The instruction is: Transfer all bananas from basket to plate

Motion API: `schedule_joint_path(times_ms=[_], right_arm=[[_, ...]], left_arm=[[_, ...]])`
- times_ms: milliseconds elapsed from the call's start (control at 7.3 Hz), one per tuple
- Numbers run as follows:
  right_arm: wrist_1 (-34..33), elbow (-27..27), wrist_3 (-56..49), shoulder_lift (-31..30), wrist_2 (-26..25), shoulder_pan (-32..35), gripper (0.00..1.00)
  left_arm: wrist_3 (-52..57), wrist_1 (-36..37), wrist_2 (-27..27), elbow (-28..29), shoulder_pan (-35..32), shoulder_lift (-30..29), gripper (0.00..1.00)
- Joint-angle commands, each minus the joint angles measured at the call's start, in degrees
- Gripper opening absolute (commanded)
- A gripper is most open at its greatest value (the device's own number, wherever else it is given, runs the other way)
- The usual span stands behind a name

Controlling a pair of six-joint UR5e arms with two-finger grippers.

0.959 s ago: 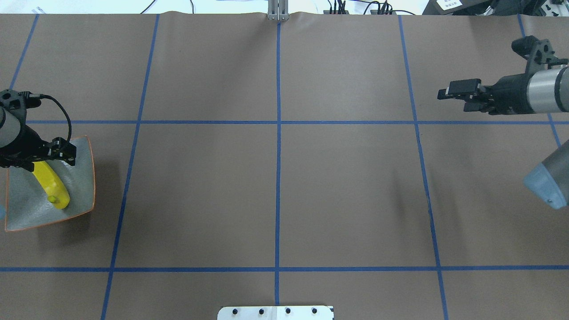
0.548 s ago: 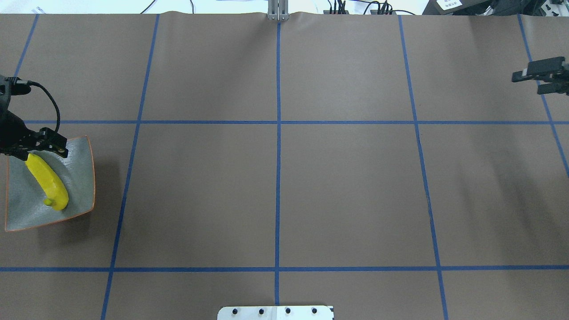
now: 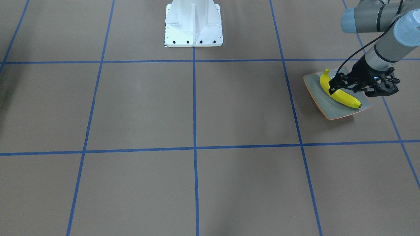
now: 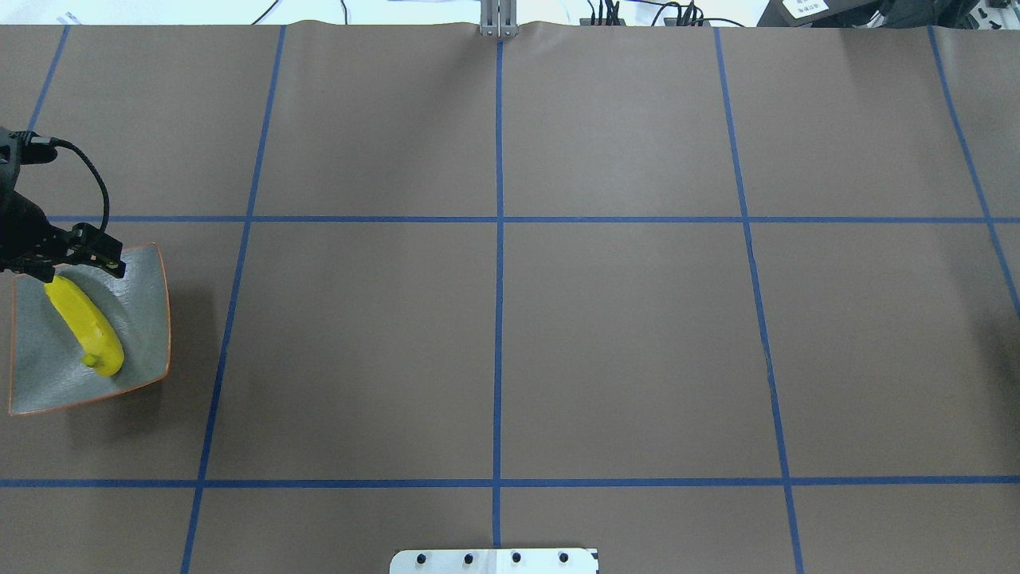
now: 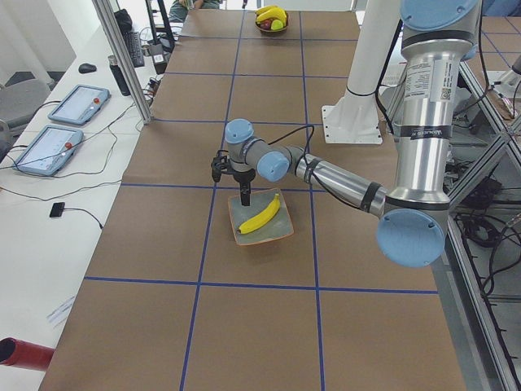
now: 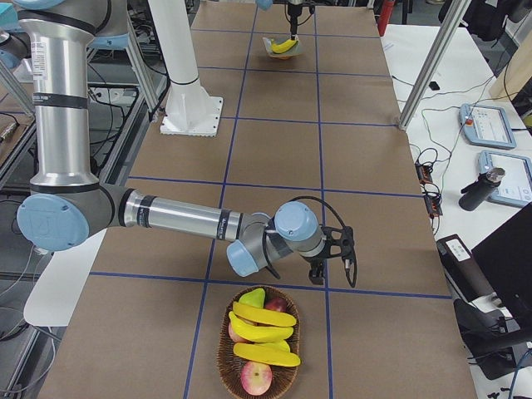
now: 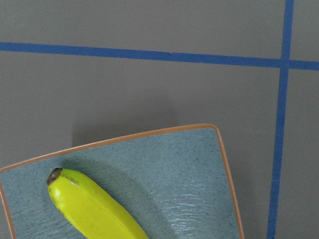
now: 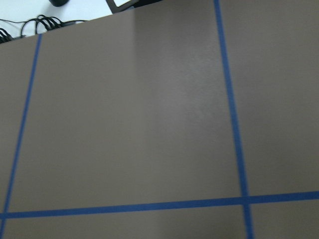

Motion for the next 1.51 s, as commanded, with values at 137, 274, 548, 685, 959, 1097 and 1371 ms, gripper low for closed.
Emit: schedule_joint_path(times_ms=[137,274,548,685,959,1097,1371], right_arm=[[-16.00,-5.12,-24.87,-0.38,-6.19,7.87,1.00],[-16.09,-7.40,-24.72,-0.21,-7.43,8.05,1.00],[-16.00,-9.09,-25.50,-0.38,-7.79,8.67,1.00],[-15.48,-11.96,-25.42,-0.21,-9.88,8.58,1.00],[-15.38,-13.91,-25.24,0.58,-11.92,8.49,0.98],[-15.39,-15.67,-25.16,1.54,-11.84,8.49,0.92],[-15.47,-19.00,-24.72,3.03,-8.87,8.05,0.88]], left_arm=[[-2.68,-0.01,-0.02,-0.11,0.13,-0.47,1.00],[-4.34,-0.10,-0.02,-0.20,0.30,-0.56,1.00],[-4.80,-0.10,0.07,-0.12,0.30,-0.65,1.00],[-4.80,-0.10,0.07,-0.11,0.30,-0.65,1.00],[-4.88,-0.10,0.07,0.06,0.30,-1.27,1.00],[-4.88,-0.10,0.07,0.06,0.30,-1.27,1.00],[-4.88,-0.10,0.07,-0.11,0.30,-1.27,1.00]])
